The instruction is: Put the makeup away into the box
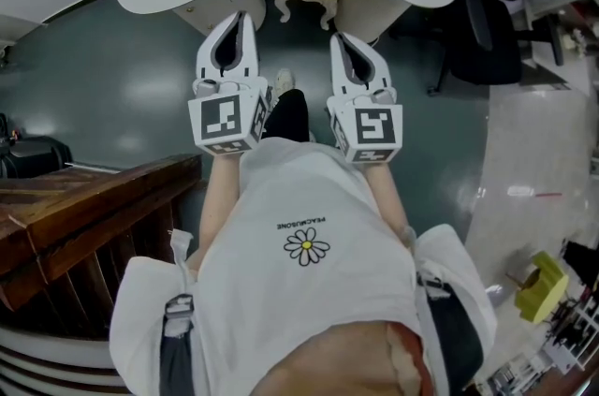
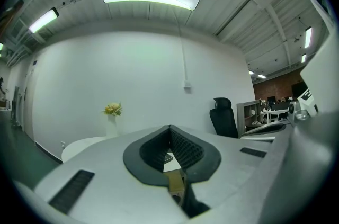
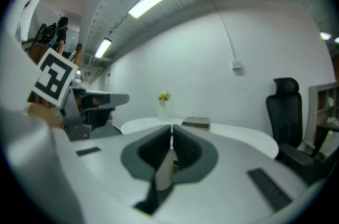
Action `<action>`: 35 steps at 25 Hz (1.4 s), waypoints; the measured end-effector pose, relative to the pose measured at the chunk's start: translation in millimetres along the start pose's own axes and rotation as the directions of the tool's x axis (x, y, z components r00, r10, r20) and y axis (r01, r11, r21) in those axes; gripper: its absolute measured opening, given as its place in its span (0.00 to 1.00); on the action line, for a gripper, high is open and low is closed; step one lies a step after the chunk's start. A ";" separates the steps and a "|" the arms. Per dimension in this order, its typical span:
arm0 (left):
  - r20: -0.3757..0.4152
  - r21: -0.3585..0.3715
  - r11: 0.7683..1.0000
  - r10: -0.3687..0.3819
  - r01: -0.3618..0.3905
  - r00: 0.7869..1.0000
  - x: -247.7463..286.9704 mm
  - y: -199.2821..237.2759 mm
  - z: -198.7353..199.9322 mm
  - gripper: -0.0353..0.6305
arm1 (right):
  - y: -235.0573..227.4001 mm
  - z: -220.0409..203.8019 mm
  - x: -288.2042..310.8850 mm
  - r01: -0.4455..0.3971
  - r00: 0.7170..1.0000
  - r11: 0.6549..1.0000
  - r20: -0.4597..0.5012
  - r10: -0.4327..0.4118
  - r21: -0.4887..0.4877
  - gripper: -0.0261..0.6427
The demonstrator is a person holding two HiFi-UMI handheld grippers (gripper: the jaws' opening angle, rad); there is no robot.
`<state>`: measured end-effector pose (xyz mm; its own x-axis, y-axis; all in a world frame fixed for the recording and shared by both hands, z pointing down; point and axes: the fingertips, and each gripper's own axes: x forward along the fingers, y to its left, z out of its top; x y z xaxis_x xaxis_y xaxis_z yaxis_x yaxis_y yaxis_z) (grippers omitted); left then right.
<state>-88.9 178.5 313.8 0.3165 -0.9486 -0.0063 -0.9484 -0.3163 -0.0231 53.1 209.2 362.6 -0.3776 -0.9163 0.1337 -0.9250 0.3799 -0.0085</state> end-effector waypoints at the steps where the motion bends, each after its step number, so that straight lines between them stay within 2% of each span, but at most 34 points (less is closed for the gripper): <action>1: 0.000 0.004 1.000 0.000 0.000 1.000 3.5 -0.7 0.4 0.08 | -3.1 1.3 0.6 0.000 1.000 1.000 0.006 0.000 -0.001 0.08; 7: 0.028 0.040 0.999 -0.010 0.009 1.000 29.6 0.8 10.0 0.08 | -28.7 11.9 13.1 0.044 0.998 0.999 0.045 -0.045 0.015 0.08; 13: 0.023 0.036 0.999 0.000 -0.001 1.000 58.9 12.5 7.3 0.08 | -52.6 19.7 35.6 0.091 0.994 0.995 0.066 -0.093 0.031 0.08; 19: -0.005 0.021 0.999 0.029 -0.029 1.000 96.3 42.2 -14.6 0.08 | -59.6 8.0 80.0 0.087 0.996 0.996 0.028 -0.088 0.033 0.08; 25: -0.036 0.000 0.999 0.032 -0.032 0.999 163.5 77.8 -33.9 0.08 | -70.7 -0.3 149.0 0.061 0.998 0.998 -0.015 -0.061 -0.006 0.08; 32: 0.012 0.014 1.000 0.003 -0.003 1.000 277.6 122.0 -34.7 0.08 | -96.5 20.0 268.4 0.033 0.998 0.998 -0.048 -0.036 -0.054 0.08; 35: 0.017 -0.001 1.000 0.003 -0.003 1.000 323.4 140.7 -35.6 0.08 | -107.6 31.9 316.4 0.030 0.998 0.997 -0.057 -0.034 -0.074 0.08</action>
<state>-120.7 -173.3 344.1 0.3141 -0.9491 -0.0236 -0.9493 -0.3137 -0.0216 31.7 -125.6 374.3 -0.3424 -0.9200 0.1906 -0.9302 0.3604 0.0689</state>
